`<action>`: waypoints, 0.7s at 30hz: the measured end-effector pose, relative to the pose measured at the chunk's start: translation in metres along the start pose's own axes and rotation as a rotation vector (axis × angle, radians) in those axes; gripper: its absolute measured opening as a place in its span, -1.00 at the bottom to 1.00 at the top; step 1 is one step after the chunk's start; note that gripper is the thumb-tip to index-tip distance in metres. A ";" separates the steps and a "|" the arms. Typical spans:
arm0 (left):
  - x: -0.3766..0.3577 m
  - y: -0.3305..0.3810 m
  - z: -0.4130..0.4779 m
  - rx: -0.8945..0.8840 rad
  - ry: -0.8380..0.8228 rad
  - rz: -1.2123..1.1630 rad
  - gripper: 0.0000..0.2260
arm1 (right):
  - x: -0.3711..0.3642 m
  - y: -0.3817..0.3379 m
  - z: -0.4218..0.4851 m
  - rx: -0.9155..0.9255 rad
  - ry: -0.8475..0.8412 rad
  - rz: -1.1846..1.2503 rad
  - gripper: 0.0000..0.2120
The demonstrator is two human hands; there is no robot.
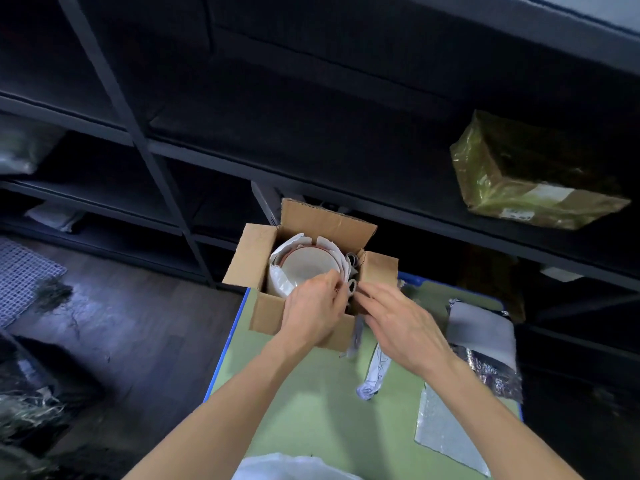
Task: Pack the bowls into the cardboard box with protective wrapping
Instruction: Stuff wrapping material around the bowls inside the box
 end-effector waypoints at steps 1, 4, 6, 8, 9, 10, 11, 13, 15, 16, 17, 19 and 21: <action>0.000 0.001 0.000 -0.020 -0.004 -0.007 -0.72 | 0.000 0.000 -0.005 -0.021 0.015 0.020 -0.63; -0.001 0.006 -0.002 -0.089 -0.034 -0.048 -0.80 | 0.003 0.005 -0.024 -0.090 0.113 0.097 -0.64; 0.001 0.009 -0.006 -0.109 -0.023 -0.089 -0.88 | 0.004 0.009 -0.038 -0.137 0.162 0.142 -0.65; 0.005 0.020 -0.016 -0.147 0.022 -0.077 -0.92 | 0.001 0.013 -0.053 -0.168 0.194 0.193 -0.64; 0.007 0.028 -0.023 -0.178 0.049 -0.065 -0.94 | -0.001 0.016 -0.061 -0.184 0.203 0.227 -0.63; 0.007 0.037 -0.030 -0.218 0.072 -0.055 -0.95 | -0.004 0.018 -0.069 -0.205 0.209 0.262 -0.62; 0.006 0.048 -0.037 -0.262 0.087 -0.048 -0.95 | -0.006 0.021 -0.077 -0.232 0.216 0.293 -0.61; -0.003 0.071 -0.051 -0.338 0.073 -0.057 -0.92 | -0.010 0.027 -0.095 -0.288 0.233 0.319 -0.60; -0.017 0.092 -0.063 -0.400 0.016 -0.077 -0.93 | -0.014 0.034 -0.114 -0.333 0.247 0.320 -0.61; -0.026 0.103 -0.069 -0.429 -0.014 -0.075 -0.93 | -0.017 0.038 -0.124 -0.355 0.244 0.328 -0.61; -0.034 0.112 -0.075 -0.455 -0.038 -0.061 -0.93 | -0.022 0.044 -0.134 -0.380 0.230 0.337 -0.62; -0.052 0.125 -0.085 -0.483 -0.090 -0.031 -0.92 | -0.036 0.056 -0.155 -0.444 0.178 0.354 -0.65; -0.074 0.130 -0.088 -0.456 -0.164 -0.008 -0.92 | -0.053 0.070 -0.180 -0.528 0.133 0.391 -0.65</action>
Point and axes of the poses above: each hand's wrist, its own z-axis towards the middle knuckle, its own x-axis out of the back of the hand, y = z × x, the point moved 9 cm from there along z, towards the middle knuckle, and after that the axes turned 6 degrees about x, right-handed, at the moved point
